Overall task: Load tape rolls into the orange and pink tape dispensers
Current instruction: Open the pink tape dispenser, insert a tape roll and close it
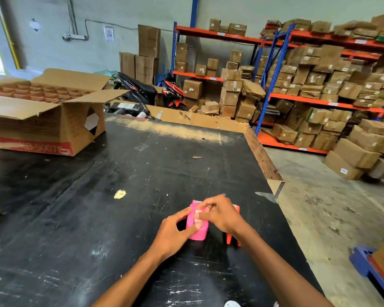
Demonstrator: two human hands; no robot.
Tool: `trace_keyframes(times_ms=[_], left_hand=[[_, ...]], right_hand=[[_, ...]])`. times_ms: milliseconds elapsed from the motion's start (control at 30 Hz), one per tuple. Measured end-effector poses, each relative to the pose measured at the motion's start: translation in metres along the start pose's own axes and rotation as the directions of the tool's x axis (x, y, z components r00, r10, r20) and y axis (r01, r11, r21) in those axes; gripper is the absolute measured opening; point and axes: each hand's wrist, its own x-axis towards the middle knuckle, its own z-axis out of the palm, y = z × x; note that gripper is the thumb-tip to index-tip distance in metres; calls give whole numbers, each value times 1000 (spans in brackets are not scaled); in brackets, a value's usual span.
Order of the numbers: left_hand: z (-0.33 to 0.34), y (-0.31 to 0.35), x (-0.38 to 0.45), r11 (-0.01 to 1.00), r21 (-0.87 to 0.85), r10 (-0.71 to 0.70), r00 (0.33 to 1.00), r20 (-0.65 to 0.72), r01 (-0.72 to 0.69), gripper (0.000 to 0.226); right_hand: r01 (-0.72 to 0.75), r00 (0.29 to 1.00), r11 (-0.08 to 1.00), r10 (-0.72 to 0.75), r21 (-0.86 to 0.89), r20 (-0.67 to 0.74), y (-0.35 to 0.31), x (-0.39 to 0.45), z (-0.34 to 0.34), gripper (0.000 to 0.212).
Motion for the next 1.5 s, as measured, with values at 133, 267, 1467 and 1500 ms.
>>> trace_keyframes(times_ms=[133, 267, 1467, 1500], left_hand=[[0, 0, 1, 1000, -9, -2, 1000, 19, 2, 52], [-1, -1, 1, 1000, -10, -6, 999, 34, 7, 57], [1, -5, -5, 981, 47, 184, 975, 127, -191, 42], [2, -7, -4, 980, 47, 185, 975, 127, -192, 42]], right_hand=[[64, 998, 998, -64, 28, -14, 2, 3, 1, 4], [86, 996, 996, -85, -34, 22, 1, 7, -6, 8], [25, 1000, 999, -24, -47, 19, 20, 47, -24, 17], [4, 999, 999, -3, -35, 46, 21, 50, -23, 18]])
